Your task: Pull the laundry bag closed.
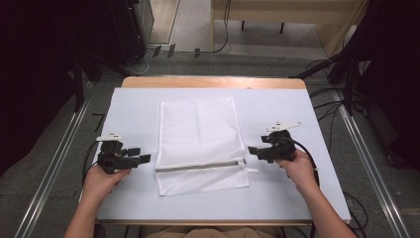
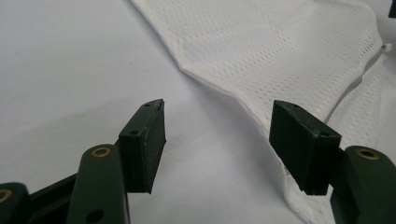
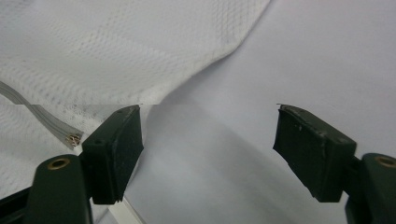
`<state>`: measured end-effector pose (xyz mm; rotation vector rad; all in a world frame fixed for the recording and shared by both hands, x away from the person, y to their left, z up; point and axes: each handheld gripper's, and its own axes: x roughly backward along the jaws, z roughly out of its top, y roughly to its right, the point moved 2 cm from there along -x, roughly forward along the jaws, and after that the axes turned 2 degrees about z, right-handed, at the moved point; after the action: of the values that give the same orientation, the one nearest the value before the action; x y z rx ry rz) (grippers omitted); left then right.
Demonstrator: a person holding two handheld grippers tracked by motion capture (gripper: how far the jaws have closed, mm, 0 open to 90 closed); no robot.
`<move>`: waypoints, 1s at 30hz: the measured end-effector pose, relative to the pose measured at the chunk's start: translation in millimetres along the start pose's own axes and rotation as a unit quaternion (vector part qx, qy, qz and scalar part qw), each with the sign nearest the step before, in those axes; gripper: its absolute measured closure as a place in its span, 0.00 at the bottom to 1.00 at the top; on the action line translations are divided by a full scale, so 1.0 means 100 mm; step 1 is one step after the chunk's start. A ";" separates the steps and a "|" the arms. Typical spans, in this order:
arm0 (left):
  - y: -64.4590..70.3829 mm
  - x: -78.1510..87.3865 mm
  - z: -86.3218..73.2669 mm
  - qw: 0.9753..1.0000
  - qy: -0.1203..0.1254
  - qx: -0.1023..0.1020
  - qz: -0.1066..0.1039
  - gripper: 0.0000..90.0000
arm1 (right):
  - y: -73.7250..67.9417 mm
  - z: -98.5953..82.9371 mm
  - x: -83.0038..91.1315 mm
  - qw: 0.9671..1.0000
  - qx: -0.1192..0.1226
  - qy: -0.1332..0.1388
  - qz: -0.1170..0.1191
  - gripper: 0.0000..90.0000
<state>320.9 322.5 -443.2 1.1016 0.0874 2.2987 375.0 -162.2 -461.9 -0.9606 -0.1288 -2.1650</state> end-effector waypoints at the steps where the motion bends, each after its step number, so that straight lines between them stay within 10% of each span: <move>1: -0.01 0.01 0.00 1.000 0.001 0.002 0.001 0.41 | 0.01 -0.01 0.00 1.000 0.003 0.000 0.003 0.27; 30: -0.14 0.01 -0.04 0.999 -0.002 0.017 0.036 0.39 | 0.22 -0.06 0.04 0.999 -0.006 -0.002 -0.035 0.28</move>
<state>324.0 335.1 -449.4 1.1435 0.0863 2.3670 384.4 -183.2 -468.0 -0.9805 -0.1547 -2.2295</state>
